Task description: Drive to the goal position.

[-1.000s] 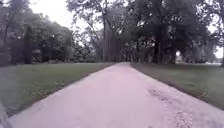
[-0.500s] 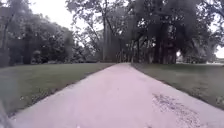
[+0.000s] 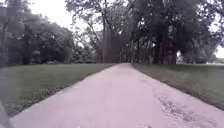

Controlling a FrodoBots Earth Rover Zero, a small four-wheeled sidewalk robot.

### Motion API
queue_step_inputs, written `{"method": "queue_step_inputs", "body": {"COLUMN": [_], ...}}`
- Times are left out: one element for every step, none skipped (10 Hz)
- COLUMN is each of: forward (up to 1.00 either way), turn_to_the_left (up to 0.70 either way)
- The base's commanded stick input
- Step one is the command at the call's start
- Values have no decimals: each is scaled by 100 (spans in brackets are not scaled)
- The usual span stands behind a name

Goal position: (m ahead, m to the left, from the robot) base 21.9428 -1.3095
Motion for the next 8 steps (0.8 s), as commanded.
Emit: {"method": "queue_step_inputs", "body": {"forward": [70,70,70,70,70,70,70,70], "turn_to_the_left": [0,0,0,0,0,0,0,0]}}
